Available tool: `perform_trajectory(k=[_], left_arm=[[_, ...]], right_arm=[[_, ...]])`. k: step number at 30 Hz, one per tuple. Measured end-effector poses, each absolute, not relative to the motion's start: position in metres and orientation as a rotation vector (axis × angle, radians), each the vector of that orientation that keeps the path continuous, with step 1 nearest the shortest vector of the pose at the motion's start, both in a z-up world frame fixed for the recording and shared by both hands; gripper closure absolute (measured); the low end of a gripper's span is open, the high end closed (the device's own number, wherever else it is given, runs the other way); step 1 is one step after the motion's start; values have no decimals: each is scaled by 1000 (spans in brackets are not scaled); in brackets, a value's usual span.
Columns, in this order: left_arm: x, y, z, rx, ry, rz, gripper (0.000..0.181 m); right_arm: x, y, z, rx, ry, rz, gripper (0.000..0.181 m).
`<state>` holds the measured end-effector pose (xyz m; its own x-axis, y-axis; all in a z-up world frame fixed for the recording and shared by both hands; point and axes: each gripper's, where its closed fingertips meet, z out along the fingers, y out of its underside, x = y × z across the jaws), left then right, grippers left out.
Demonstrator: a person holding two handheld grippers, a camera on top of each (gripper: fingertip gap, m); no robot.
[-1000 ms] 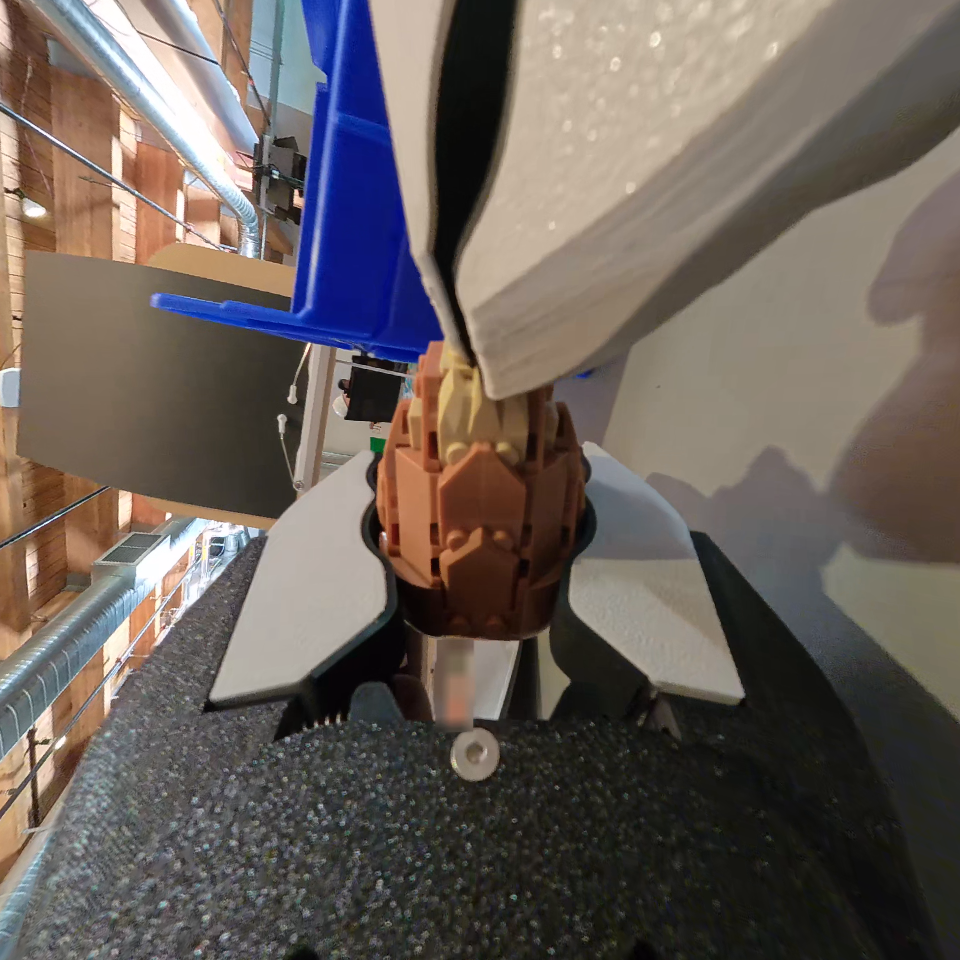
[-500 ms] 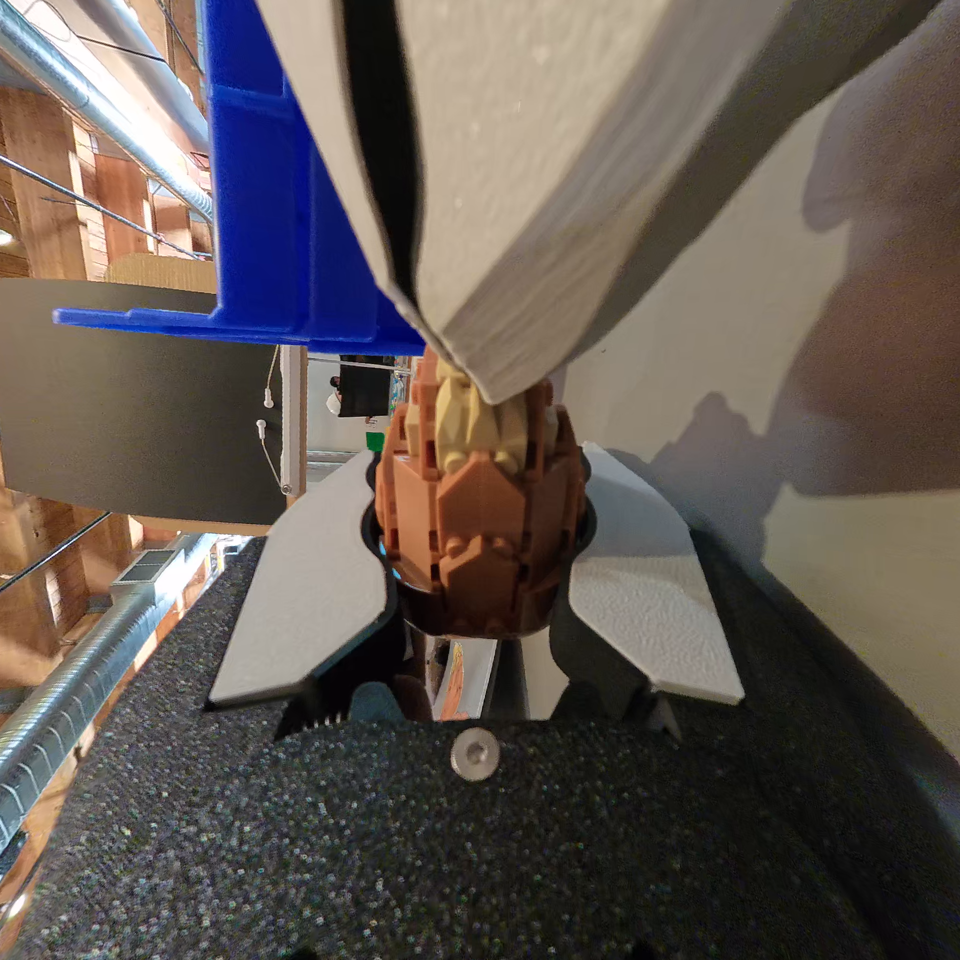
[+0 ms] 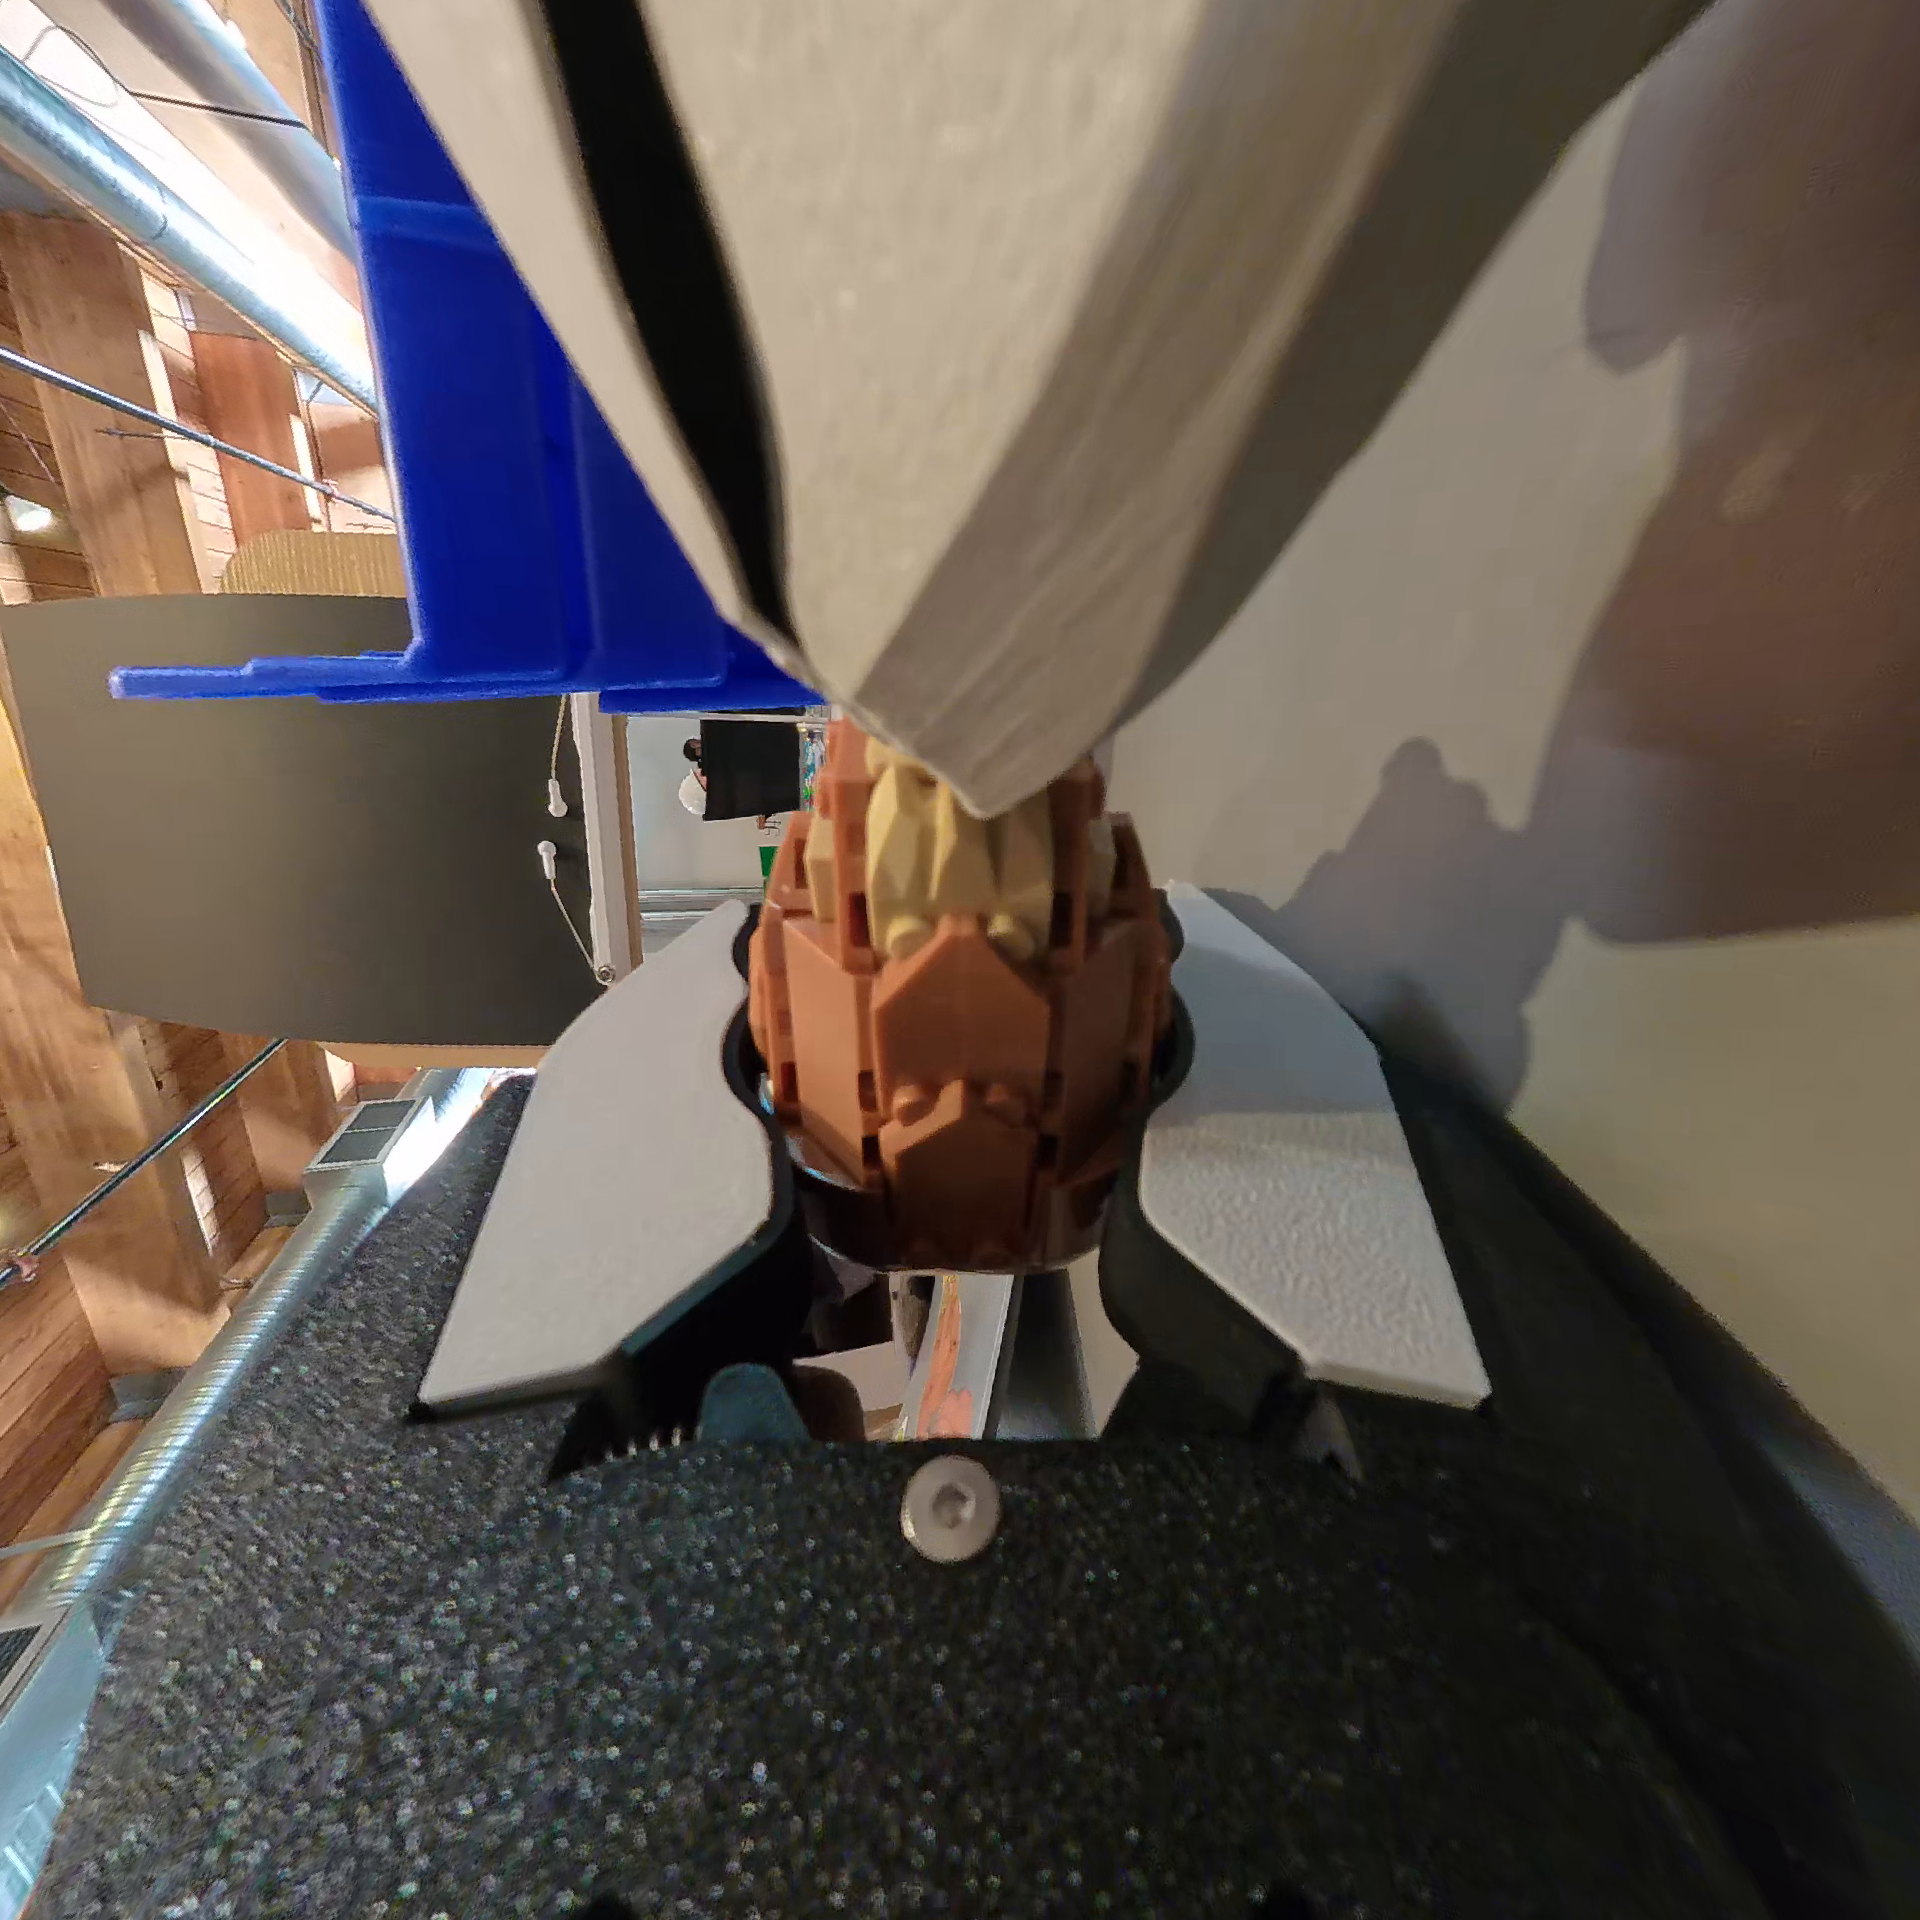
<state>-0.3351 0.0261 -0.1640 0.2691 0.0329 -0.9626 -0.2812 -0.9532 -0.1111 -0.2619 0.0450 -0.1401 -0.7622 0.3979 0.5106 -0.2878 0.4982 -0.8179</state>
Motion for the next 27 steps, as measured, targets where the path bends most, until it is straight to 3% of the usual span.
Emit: perform_trajectory(k=[8,10,12,21,27], left_arm=[[-330,29,-163,-2286,229,1725,111],[-337,24,-166,-2319,108,1632,111],[-341,18,-164,-2319,170,1719,111],[-329,37,-167,-2205,200,1428,112],[-316,45,-166,-2164,206,1182,112]], right_arm=[[-259,44,-140,-67,-2065,1307,181],[-225,27,-149,191,-2140,1343,181],[-243,29,-156,140,-2058,1095,181],[-259,46,-138,-18,-2001,1162,181],[-277,64,-128,-36,-1913,1090,165]])
